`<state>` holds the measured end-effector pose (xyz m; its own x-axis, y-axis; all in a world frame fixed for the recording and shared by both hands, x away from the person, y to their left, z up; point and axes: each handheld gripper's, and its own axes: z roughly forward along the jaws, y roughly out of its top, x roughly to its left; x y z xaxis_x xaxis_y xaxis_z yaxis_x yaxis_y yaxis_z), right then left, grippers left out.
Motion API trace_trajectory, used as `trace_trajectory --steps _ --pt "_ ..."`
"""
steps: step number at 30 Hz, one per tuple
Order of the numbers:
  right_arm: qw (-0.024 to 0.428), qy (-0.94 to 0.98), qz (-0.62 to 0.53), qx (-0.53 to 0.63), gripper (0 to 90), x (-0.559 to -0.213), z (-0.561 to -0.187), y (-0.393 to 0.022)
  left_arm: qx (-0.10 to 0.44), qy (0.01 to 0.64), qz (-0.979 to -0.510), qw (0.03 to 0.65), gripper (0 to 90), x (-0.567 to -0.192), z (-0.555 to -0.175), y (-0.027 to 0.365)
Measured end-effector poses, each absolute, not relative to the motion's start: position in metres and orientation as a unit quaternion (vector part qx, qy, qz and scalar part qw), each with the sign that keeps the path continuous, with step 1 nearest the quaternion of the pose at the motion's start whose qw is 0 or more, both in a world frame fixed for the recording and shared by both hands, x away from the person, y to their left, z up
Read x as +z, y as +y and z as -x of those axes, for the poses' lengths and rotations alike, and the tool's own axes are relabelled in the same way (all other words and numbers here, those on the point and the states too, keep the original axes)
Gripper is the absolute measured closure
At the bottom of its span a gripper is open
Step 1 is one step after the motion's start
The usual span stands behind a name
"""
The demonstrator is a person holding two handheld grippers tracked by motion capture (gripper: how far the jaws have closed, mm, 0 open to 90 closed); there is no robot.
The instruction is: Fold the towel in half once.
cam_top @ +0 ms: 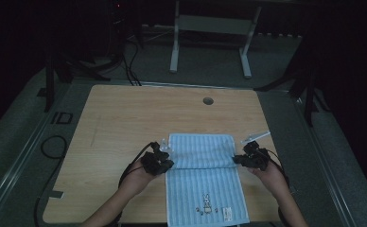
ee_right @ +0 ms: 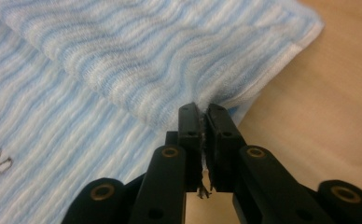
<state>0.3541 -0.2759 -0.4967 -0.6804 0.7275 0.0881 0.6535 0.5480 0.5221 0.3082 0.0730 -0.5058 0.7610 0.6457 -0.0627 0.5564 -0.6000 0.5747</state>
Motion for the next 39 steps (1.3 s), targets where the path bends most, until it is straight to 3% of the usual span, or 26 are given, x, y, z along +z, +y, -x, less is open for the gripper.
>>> trace_trajectory --steps 3,5,6,9,15,24,39 --pt "0.057 0.883 -0.392 0.252 75.7 -0.505 -0.347 -0.277 0.057 0.327 -0.902 0.276 81.5 -0.514 -0.300 0.073" --pt "0.060 0.882 -0.392 0.253 67.8 -0.506 -0.342 -0.280 0.050 0.325 -0.905 0.268 67.5 -0.512 -0.296 0.077" --pt "0.056 0.880 -0.395 0.257 67.3 -0.504 -0.340 -0.282 0.057 0.326 -0.904 0.272 61.0 -0.509 -0.295 0.080" --pt "0.064 0.879 -0.388 0.270 64.9 -0.494 -0.334 -0.282 0.067 0.332 -0.894 0.295 56.8 -0.496 -0.294 0.086" --pt "0.070 0.887 -0.367 0.272 63.5 -0.486 -0.333 -0.263 0.065 0.314 -0.900 0.296 56.9 -0.499 -0.299 0.068" --pt "0.062 0.910 -0.348 0.214 56.7 -0.524 -0.344 -0.239 0.044 0.313 -0.910 0.268 57.3 -0.531 -0.320 0.056" --pt "0.071 0.897 -0.382 0.212 54.6 -0.524 -0.377 -0.234 0.061 0.312 -0.914 0.253 58.2 -0.530 -0.377 0.055"
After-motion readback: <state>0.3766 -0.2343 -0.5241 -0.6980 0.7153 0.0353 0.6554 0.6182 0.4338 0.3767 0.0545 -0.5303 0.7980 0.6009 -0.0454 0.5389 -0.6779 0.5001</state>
